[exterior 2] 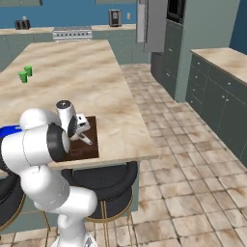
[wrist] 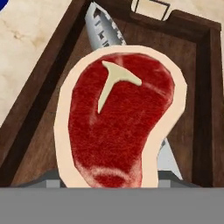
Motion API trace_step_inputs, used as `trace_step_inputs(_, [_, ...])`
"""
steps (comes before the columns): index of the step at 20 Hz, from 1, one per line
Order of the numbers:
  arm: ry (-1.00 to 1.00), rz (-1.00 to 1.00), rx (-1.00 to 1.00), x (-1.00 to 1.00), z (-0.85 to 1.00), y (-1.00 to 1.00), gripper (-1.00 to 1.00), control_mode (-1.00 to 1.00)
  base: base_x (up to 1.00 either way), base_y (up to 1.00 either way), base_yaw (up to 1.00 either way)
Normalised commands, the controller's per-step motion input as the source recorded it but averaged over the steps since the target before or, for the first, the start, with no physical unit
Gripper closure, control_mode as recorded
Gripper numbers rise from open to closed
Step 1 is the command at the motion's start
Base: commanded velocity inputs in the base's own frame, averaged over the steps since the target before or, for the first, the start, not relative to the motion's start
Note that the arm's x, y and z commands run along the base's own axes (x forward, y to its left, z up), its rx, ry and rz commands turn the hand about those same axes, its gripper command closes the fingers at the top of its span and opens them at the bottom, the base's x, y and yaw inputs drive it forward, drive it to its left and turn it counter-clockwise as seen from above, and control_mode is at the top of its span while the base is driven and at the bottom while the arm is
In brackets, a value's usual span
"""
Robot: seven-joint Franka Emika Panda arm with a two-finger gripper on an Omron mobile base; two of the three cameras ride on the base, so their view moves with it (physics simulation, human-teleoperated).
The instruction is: Gather the lemon wedge and squash from the fridge and place them on a tray on the dining counter. Then gather the chicken drumstick and steak from the fridge and place them on the other tray.
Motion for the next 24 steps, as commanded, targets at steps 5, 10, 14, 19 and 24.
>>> trace_step_inputs(5, [0.0,0.0,0.0,-0.13,0.22,0.0,-1.0,-1.0,0.0,0.0,0.0])
trace_step_inputs(10, [0.0,-0.02,0.0,-0.18,0.57,-0.01,-1.0,-1.0,0.0,0.0,0.0])
trace_step_inputs(14, [0.0,-0.05,0.0,-0.27,0.75,-0.09,-1.0,-1.0,0.0,0.0,0.0])
trace_step_inputs(19, [0.05,-0.15,0.04,-0.7,0.53,-0.16,-1.0,-1.0,0.0,0.0,0.0])
trace_step_inputs(24, [0.03,-0.24,0.06,-0.9,0.21,-0.04,-1.0,-1.0,0.0,0.0,0.0])
